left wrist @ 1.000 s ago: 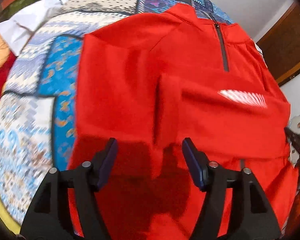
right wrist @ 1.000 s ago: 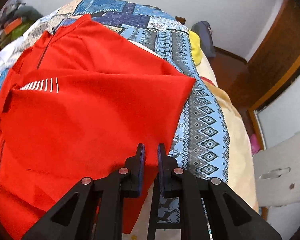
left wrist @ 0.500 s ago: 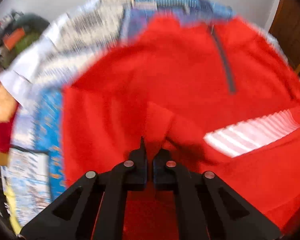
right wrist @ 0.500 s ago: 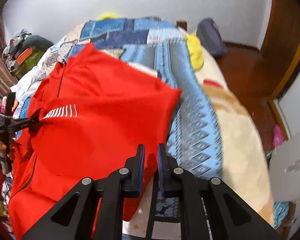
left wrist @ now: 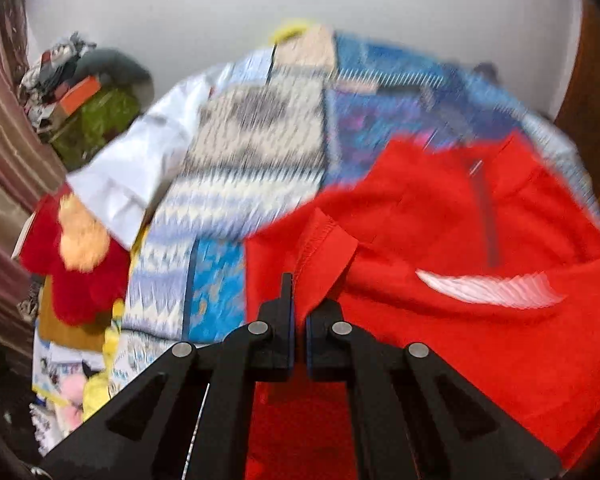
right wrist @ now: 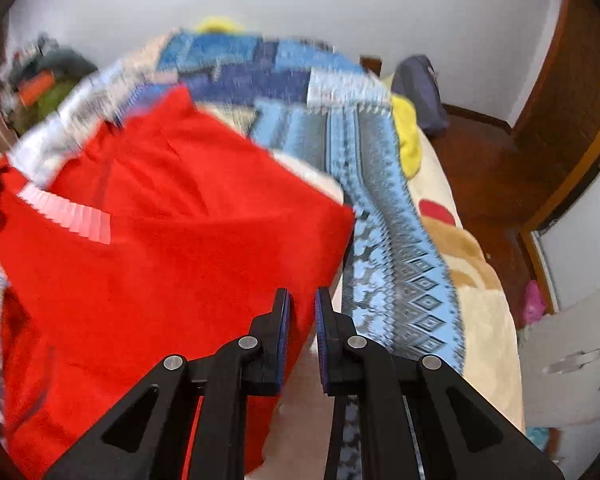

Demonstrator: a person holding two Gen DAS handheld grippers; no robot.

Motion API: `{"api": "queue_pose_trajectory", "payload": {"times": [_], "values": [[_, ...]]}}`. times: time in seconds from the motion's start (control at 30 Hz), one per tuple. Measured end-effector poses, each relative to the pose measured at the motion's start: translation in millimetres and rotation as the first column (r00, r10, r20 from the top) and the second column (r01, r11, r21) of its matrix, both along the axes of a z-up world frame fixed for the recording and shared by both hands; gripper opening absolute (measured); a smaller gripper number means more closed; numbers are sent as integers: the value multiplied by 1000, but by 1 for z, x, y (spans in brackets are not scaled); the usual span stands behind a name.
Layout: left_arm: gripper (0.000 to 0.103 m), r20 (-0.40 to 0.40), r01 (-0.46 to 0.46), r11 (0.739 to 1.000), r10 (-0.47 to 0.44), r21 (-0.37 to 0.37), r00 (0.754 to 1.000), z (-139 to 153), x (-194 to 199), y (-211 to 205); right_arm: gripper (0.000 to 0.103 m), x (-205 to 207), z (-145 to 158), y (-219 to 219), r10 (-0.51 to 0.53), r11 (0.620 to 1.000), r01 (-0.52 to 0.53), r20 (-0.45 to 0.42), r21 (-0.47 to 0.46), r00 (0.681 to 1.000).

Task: Fold large clothes
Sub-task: 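Grasp the jacket hem with the left gripper and lift it toward the collar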

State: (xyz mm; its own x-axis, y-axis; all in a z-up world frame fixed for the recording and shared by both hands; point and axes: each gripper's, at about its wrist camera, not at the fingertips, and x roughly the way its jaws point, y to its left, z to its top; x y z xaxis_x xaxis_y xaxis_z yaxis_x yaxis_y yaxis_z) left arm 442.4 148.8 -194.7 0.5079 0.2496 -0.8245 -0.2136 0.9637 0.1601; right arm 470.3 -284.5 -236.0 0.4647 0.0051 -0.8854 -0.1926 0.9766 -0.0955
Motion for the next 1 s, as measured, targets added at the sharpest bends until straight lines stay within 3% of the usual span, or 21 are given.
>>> {"api": "queue_pose_trajectory", "payload": {"times": [0.07,0.17,0.23,0.27,0.3,0.37,0.43,0.5,0.57,0.63,0.83,0.93,1.0], "values": [[3,-52,-28,1000,29,14,998,-27,-4,10,8,2,-15,9,5,996,-4,10,-93,1000],[3,-128,-76,997,73,-18,989,-69,-10,28,15,-2,-17,12,13,990,-7,45,-137,999],[3,-158,-92,996,88,-15,983,-89,-13,34,43,-3,-17,7,-4,985,17,72,-171,997],[3,-161,-100,995,97,-6,982,-97,-15,36,79,-4,-17,0,-26,981,46,105,-190,994],[3,-154,-100,995,99,2,983,-101,-17,36,93,-4,-18,-7,-31,985,48,106,-166,994],[3,-145,-81,997,82,18,986,-102,-19,33,93,-3,-19,-24,-39,997,43,62,-62,997],[3,-157,-47,999,49,16,986,-101,-19,29,93,-6,-14,-31,-42,998,44,62,-34,997],[14,-183,-7,1000,6,-8,983,-97,-20,28,93,-13,-6,-32,-35,999,34,55,9,998],[46,-201,17,997,-32,-75,979,-88,-27,30,93,-21,2,-30,-19,998,17,47,55,999],[59,-162,23,993,-42,-116,986,-73,-39,33,93,-31,13,-26,3,995,-7,41,103,999],[74,-61,-20,993,13,-112,998,-22,-87,48,93,-59,43,-9,69,981,-73,25,182,997],[84,-50,-37,995,33,-91,998,-9,-113,54,93,-83,55,-4,98,967,-99,14,235,995],[84,-64,-34,997,29,-70,997,-10,-134,56,93,-97,56,-4,107,959,-103,-2,265,994]]}}
